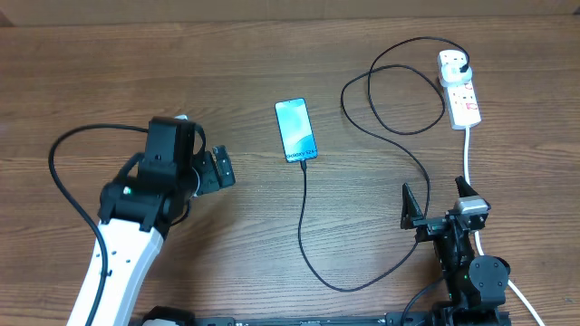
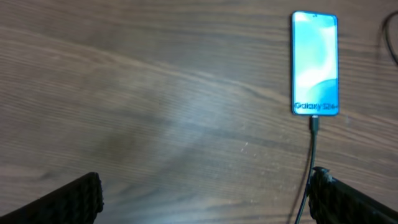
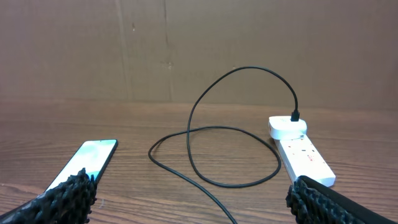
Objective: Plug charger to phone and switch on socket
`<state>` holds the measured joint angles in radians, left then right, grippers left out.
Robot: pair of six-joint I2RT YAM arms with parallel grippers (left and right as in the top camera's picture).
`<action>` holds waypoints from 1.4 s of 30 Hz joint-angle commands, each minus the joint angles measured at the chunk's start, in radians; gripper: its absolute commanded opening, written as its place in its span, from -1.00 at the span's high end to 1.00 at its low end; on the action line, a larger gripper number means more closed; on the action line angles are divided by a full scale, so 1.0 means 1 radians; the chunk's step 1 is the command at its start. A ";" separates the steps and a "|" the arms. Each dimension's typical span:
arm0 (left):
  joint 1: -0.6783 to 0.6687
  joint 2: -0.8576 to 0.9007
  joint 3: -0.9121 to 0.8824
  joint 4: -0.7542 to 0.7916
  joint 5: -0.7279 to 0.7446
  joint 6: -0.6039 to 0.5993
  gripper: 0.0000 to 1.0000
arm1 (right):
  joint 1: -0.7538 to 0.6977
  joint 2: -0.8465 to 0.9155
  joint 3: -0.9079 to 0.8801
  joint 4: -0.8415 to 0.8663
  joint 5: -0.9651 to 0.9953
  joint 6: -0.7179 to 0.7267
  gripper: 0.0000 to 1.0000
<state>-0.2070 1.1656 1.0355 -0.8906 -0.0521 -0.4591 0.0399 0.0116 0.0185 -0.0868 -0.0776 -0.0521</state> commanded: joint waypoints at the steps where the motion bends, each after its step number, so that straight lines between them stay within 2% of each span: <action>1: 0.013 -0.083 -0.111 0.105 0.091 0.096 -0.99 | 0.005 -0.009 -0.010 0.006 0.006 -0.002 -1.00; 7: 0.014 -0.185 -0.264 0.266 0.135 0.142 -0.99 | 0.005 -0.009 -0.010 0.006 0.006 -0.002 -1.00; 18: 0.104 -0.363 -0.478 0.379 0.180 0.142 -0.99 | 0.005 -0.009 -0.010 0.006 0.006 -0.002 -1.00; 26: 0.113 -0.515 -0.596 0.476 0.192 0.142 -0.99 | 0.005 -0.009 -0.010 0.006 0.006 -0.002 -0.99; 34: 0.120 -0.719 -0.708 0.545 0.191 0.142 -1.00 | 0.005 -0.009 -0.010 0.006 0.006 -0.002 -1.00; 42: 0.157 -0.972 -0.788 0.551 0.229 0.142 -0.99 | 0.005 -0.009 -0.010 0.006 0.006 -0.002 -1.00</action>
<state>-0.0631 0.2680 0.2687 -0.3473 0.1467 -0.3363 0.0399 0.0120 0.0185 -0.0864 -0.0780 -0.0521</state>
